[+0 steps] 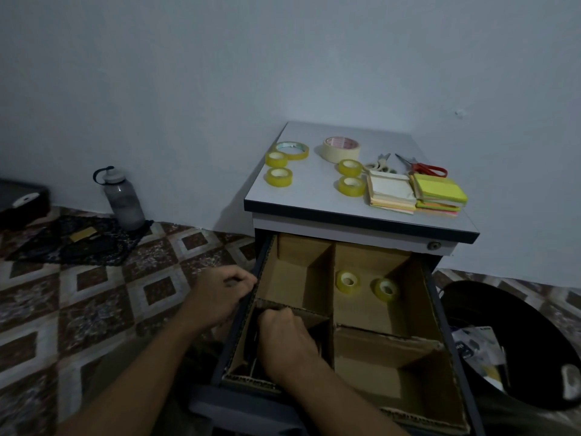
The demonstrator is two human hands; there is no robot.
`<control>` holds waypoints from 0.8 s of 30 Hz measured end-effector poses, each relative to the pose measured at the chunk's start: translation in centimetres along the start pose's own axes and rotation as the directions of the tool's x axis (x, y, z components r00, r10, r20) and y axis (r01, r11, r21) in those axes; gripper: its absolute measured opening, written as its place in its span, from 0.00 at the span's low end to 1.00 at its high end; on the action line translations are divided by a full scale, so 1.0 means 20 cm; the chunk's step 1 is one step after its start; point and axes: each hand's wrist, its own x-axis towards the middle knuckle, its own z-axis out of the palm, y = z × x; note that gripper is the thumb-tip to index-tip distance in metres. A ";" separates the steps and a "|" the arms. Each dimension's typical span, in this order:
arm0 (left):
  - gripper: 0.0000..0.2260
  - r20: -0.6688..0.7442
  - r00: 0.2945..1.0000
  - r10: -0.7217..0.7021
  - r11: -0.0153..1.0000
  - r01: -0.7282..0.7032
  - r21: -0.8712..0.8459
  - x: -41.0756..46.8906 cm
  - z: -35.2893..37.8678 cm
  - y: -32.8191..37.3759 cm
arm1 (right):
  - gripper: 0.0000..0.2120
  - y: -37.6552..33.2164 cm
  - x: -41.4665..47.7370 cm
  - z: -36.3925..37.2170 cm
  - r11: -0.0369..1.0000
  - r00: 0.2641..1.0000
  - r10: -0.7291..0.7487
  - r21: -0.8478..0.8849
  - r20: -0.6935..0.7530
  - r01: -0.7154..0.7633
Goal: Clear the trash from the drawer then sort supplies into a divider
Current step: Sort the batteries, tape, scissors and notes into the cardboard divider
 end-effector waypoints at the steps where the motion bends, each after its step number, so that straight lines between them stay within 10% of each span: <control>1: 0.07 -0.002 1.000 -0.001 1.000 0.001 0.001 0.00 0.00 0.00 | 0.07 0.00 0.01 0.00 1.000 1.000 -0.013 -0.021 0.017 0.013; 24: 0.06 0.009 1.000 -0.014 0.999 0.015 -0.040 -0.02 0.01 0.02 | 0.07 0.12 0.00 -0.04 0.979 0.985 -0.156 -0.122 0.070 0.164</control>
